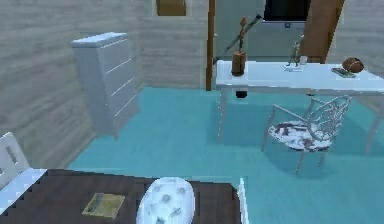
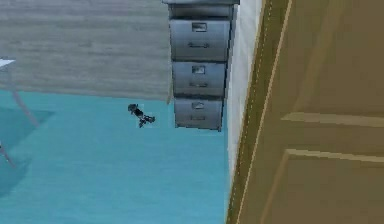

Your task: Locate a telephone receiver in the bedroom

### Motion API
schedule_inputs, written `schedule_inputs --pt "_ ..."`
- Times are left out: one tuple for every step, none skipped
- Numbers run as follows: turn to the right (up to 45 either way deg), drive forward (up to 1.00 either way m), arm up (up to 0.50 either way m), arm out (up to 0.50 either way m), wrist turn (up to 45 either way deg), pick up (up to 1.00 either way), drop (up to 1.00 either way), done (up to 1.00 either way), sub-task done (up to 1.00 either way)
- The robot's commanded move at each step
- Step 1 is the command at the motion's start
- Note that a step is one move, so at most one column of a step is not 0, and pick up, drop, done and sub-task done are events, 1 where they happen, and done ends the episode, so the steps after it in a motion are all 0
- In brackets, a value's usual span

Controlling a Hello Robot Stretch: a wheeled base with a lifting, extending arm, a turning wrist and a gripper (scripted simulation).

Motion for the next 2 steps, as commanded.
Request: schedule_inputs --pt "-30.0 0.0 0.0 0.0 0.0 0.0 0.0 0.0 0.0" --pt "-45.0 0.0 0.0 0.0 0.0 0.0 0.0 0.0 0.0"
